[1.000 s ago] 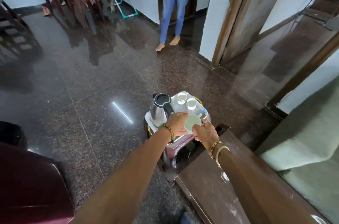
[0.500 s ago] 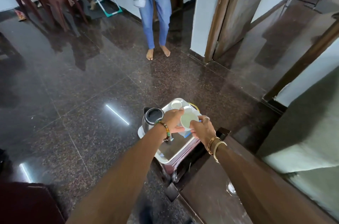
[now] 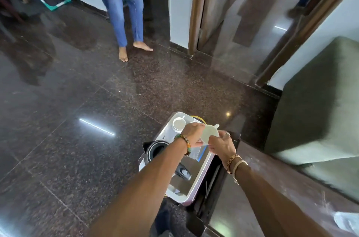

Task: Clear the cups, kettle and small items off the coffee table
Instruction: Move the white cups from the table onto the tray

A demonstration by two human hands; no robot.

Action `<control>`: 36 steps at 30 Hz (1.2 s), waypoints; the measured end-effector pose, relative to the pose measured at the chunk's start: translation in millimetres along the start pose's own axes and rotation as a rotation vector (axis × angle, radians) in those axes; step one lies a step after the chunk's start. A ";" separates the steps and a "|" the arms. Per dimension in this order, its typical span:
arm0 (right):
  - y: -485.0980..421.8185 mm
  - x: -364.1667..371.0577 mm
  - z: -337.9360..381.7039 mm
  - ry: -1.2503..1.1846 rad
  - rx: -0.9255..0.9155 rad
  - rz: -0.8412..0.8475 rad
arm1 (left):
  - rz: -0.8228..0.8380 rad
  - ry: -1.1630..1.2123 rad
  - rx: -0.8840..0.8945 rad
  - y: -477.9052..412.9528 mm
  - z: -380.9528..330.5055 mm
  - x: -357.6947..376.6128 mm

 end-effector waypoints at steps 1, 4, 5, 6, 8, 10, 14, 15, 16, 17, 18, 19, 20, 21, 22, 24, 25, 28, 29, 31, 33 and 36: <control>-6.5 0.1 -3.6 -0.003 0.014 -0.013 | 0.001 0.004 -0.009 -7.6 1.5 0.8; -24.5 -2.5 -16.6 0.040 0.049 -0.058 | 0.011 0.011 -0.042 -29.7 12.4 5.5; -30.9 -3.1 -22.6 0.052 0.063 -0.069 | 0.021 0.002 -0.055 -37.6 17.7 8.5; -36.9 -3.0 -28.5 0.054 0.077 -0.070 | 0.028 -0.010 -0.070 -45.1 23.2 11.6; -52.1 -0.7 -42.5 0.051 0.104 -0.053 | 0.035 -0.031 -0.101 -59.2 33.5 17.4; -66.0 2.3 -53.4 0.045 0.115 -0.036 | 0.030 -0.045 -0.123 -72.8 43.2 21.7; -95.4 7.0 -75.6 0.032 0.139 -0.016 | 0.007 -0.037 -0.171 -100.4 62.2 29.4; -100.1 7.3 -79.7 0.035 0.142 -0.017 | -0.008 -0.044 -0.180 -107.1 68.2 29.8; -100.3 8.6 -79.5 0.040 0.141 -0.015 | -0.019 -0.049 -0.185 -109.2 71.5 27.7; -105.9 8.4 -84.6 0.045 0.150 -0.011 | -0.026 -0.048 -0.194 -113.6 75.5 30.1; -111.7 6.7 -88.9 0.055 0.158 -0.010 | -0.032 -0.038 -0.203 -119.2 79.6 33.7; -115.7 6.1 -89.7 0.065 0.156 -0.006 | -0.041 -0.024 -0.210 -123.4 82.6 34.9; -120.0 5.5 -91.3 0.075 0.158 -0.001 | -0.052 -0.010 -0.217 -127.7 84.8 35.7; -124.1 4.8 -92.2 0.082 0.157 0.002 | -0.061 0.004 -0.223 -131.1 86.3 36.6; -127.6 4.6 -91.9 0.092 0.156 0.006 | -0.071 0.013 -0.218 -134.5 87.7 36.6; -133.8 5.2 -88.9 0.118 0.137 0.019 | -0.090 0.016 -0.205 -138.5 86.7 36.5; -136.3 6.5 -87.3 0.130 0.124 0.027 | -0.093 0.006 -0.188 -140.1 85.5 36.4; -139.3 9.4 -84.8 0.174 0.087 0.037 | -0.112 -0.104 -0.162 -148.1 87.5 35.2; -139.2 10.1 -83.8 0.188 0.076 0.036 | -0.116 -0.101 -0.166 -148.5 88.5 34.8; -139.6 11.5 -83.0 0.212 0.066 0.031 | -0.131 -0.035 -0.166 -148.9 89.3 33.1; -138.9 13.2 -82.6 0.221 0.067 0.031 | -0.116 -0.016 -0.157 -147.8 87.5 34.5; -133.2 11.7 -82.3 0.207 0.078 0.010 | -0.092 0.037 -0.173 -139.0 83.9 38.9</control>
Point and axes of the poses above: each hand's wrist, its own y-axis away from the middle knuckle, its own x-axis out of the palm, z = x × y, the point moved 9 cm from there along -y, towards the middle knuckle, and after that the axes turned 1 degree about z, right-handed, at the moved point
